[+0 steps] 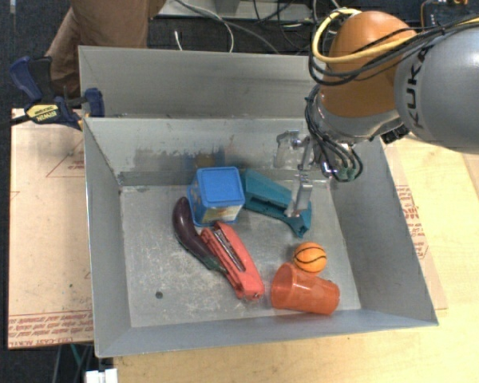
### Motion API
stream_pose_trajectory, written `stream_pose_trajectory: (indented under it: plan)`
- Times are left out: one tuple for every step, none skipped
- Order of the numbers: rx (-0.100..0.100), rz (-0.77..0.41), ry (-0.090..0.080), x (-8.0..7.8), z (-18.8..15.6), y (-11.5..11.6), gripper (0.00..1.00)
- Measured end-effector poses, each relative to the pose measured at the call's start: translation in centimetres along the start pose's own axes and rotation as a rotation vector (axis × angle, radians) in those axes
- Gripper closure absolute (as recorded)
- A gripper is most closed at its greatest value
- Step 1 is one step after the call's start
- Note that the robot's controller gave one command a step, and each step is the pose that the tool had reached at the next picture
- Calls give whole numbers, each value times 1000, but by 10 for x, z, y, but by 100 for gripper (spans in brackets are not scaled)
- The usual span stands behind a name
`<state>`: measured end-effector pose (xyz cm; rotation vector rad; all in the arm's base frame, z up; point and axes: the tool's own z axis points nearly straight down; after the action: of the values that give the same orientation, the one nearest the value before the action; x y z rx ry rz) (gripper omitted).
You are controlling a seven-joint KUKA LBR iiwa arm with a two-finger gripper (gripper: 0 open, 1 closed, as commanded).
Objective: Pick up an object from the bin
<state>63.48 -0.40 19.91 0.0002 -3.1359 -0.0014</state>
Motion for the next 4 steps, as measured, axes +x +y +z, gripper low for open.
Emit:
stream_pose_trajectory:
  plan:
    - [0,0,-8,-1,-5,0,0]
    - [-1,-94,-8,-6,127,-71,0]
    - [0,-102,-28,-10,52,-88,0]
    - [-3,-141,-4,-14,98,-23,0]
